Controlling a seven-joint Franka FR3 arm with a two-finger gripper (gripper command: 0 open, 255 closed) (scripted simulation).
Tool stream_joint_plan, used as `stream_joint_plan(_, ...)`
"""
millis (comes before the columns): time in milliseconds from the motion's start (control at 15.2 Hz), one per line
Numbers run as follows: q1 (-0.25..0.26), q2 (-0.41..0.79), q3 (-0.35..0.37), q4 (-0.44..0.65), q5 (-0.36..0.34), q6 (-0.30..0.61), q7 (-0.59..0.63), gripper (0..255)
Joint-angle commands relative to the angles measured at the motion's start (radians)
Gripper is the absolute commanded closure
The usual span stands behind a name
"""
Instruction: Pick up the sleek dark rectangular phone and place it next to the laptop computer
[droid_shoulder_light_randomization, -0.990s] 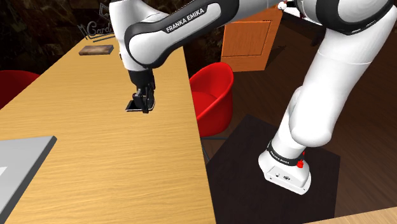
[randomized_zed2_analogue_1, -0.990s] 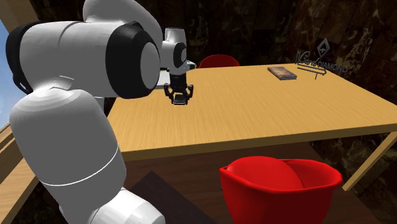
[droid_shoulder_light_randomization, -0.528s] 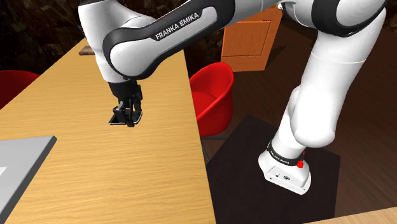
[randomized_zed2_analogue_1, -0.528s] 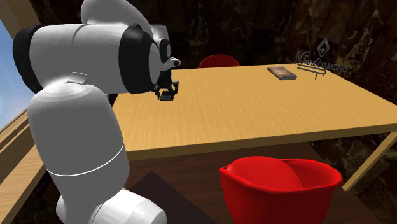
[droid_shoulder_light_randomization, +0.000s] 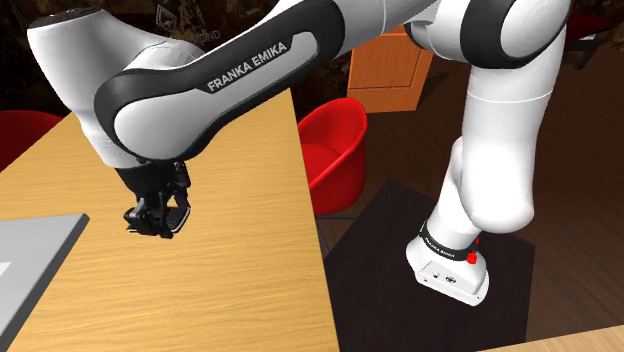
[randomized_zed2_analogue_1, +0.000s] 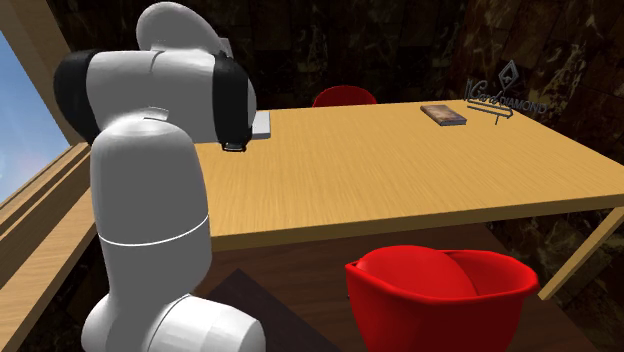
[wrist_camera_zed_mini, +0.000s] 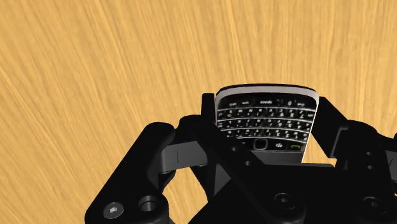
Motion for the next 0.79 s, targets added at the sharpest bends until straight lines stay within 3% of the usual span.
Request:
stream_joint_plan(0,0.033,0.043,0.009,0.056,-0.020,-0.018,0.045,255)
stream_joint_plan(396,0.161,0.208,0.022,0.289,-0.089,-0.099,0.171,255)
stream_joint_plan(726,0.293,0.385,0.015,0.568,-0.146,-0.207,0.249,255)
